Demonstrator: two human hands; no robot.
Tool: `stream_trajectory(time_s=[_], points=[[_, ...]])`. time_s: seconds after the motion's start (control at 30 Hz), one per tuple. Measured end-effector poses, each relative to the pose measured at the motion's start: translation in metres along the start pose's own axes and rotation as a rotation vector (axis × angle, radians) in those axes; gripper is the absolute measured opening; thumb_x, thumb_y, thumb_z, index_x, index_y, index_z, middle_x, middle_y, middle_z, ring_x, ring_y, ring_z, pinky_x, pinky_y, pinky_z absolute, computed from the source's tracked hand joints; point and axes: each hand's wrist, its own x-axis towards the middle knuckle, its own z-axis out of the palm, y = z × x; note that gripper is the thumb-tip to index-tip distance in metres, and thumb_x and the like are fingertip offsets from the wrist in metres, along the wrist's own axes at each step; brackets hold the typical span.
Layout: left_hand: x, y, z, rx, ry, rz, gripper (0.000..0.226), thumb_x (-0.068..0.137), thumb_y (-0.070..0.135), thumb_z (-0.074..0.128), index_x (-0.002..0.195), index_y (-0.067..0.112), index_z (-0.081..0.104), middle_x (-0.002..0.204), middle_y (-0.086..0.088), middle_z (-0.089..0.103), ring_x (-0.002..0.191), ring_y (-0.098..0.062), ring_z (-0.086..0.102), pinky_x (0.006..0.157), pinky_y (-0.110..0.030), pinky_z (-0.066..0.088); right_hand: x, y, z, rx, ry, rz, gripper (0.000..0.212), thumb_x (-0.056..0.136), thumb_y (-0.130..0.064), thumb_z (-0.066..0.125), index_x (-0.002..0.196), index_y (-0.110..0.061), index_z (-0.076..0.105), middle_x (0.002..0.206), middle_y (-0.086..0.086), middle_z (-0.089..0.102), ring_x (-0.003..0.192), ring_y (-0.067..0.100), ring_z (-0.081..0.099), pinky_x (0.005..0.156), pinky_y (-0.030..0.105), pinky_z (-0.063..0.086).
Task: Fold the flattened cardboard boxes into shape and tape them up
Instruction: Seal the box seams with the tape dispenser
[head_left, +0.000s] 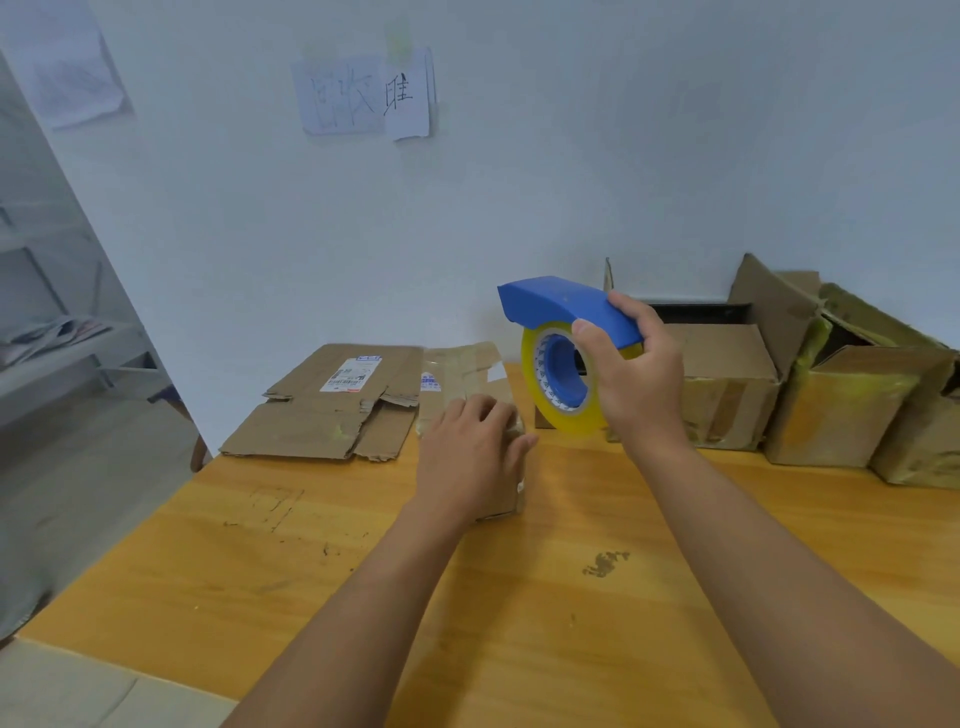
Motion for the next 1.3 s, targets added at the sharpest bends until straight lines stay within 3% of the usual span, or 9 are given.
stream_trajectory(time_s=[0.17, 0.3, 0.4, 0.6, 0.8, 0.97, 1.07, 1.17, 1.3], points=[[-0.005, 0.001, -0.008, 0.109, 0.010, -0.088, 0.034, 0.090, 0.043, 0.044, 0.112, 0.019, 0.056, 0.103, 0.001, 0.056, 0.092, -0.020, 0.050, 0.078, -0.031, 0.034, -0.001, 0.001, -0.004, 0.007, 0.002, -0.007, 0.051, 0.074, -0.059, 0.064, 0.121, -0.041, 0.057, 0.111, -0.028, 0.057, 0.101, -0.007, 0.057, 0.078, 0.019, 0.054], [-0.007, -0.003, -0.016, 0.228, -0.025, -0.138, 0.040, 0.096, 0.050, 0.042, 0.127, 0.027, 0.050, 0.114, -0.001, 0.054, 0.101, -0.023, 0.052, 0.086, -0.037, 0.036, 0.000, -0.001, -0.005, 0.033, 0.011, -0.013, 0.053, 0.074, -0.056, 0.064, 0.123, -0.037, 0.059, 0.111, -0.027, 0.057, 0.100, -0.011, 0.056, 0.073, 0.011, 0.051], [-0.007, -0.006, -0.020, 0.270, -0.087, -0.139, 0.034, 0.099, 0.036, 0.046, 0.131, 0.025, 0.046, 0.124, -0.001, 0.051, 0.106, -0.024, 0.048, 0.088, -0.034, 0.037, -0.002, -0.003, -0.005, 0.055, 0.008, -0.023, 0.054, 0.075, -0.055, 0.064, 0.124, -0.034, 0.059, 0.112, -0.025, 0.057, 0.099, -0.012, 0.056, 0.072, 0.008, 0.049], [-0.013, -0.020, -0.033, 0.337, -0.155, -0.235, 0.057, 0.091, 0.023, 0.053, 0.144, 0.026, 0.031, 0.132, -0.006, 0.050, 0.115, -0.034, 0.050, 0.093, -0.040, 0.037, 0.001, -0.009, -0.007, 0.080, 0.020, -0.035, 0.054, 0.074, -0.056, 0.064, 0.122, -0.035, 0.059, 0.112, -0.026, 0.057, 0.100, -0.013, 0.056, 0.072, 0.008, 0.049], [-0.008, 0.008, -0.007, 0.108, -0.135, -0.136, 0.057, 0.095, 0.057, 0.044, 0.147, 0.039, 0.031, 0.153, -0.001, 0.035, 0.139, -0.026, 0.031, 0.114, -0.042, 0.020, 0.000, -0.013, -0.010, 0.094, 0.034, -0.036, 0.048, 0.077, -0.051, 0.066, 0.121, -0.035, 0.059, 0.113, -0.027, 0.057, 0.100, -0.014, 0.055, 0.074, 0.005, 0.047], [0.004, -0.002, 0.008, -0.020, -0.046, -0.188, 0.054, 0.082, 0.079, 0.049, 0.119, 0.040, 0.053, 0.128, 0.005, 0.047, 0.122, -0.022, 0.039, 0.104, -0.043, 0.022, 0.000, -0.014, -0.020, 0.071, 0.042, -0.048, 0.047, 0.079, -0.048, 0.067, 0.122, -0.033, 0.059, 0.111, -0.026, 0.057, 0.099, -0.016, 0.055, 0.073, 0.006, 0.047], [0.012, 0.000, 0.009, 0.014, 0.006, -0.214, 0.073, 0.070, 0.094, 0.038, 0.100, 0.029, 0.052, 0.112, 0.004, 0.054, 0.109, -0.023, 0.049, 0.105, -0.047, 0.027, 0.003, -0.015, -0.026, 0.061, 0.056, -0.054, 0.045, 0.081, -0.045, 0.067, 0.122, -0.032, 0.059, 0.110, -0.026, 0.057, 0.098, -0.016, 0.054, 0.073, 0.005, 0.046], [0.018, 0.013, 0.010, 0.142, 0.023, -0.253, 0.083, 0.075, 0.092, 0.033, 0.104, 0.017, 0.053, 0.111, -0.003, 0.061, 0.107, -0.027, 0.055, 0.107, -0.050, 0.033, 0.004, -0.015, -0.028, 0.060, 0.067, -0.055, 0.044, 0.082, -0.043, 0.068, 0.124, -0.030, 0.059, 0.110, -0.027, 0.056, 0.098, -0.018, 0.053, 0.072, 0.003, 0.045], [0.018, 0.021, 0.013, 0.115, 0.026, -0.211, 0.058, 0.087, 0.070, 0.046, 0.109, 0.018, 0.056, 0.112, -0.001, 0.059, 0.108, -0.023, 0.053, 0.112, -0.045, 0.025, 0.002, -0.015, -0.028, 0.063, 0.058, -0.057, 0.046, 0.082, -0.042, 0.068, 0.125, -0.027, 0.060, 0.110, -0.026, 0.056, 0.097, -0.018, 0.054, 0.072, 0.004, 0.045]])
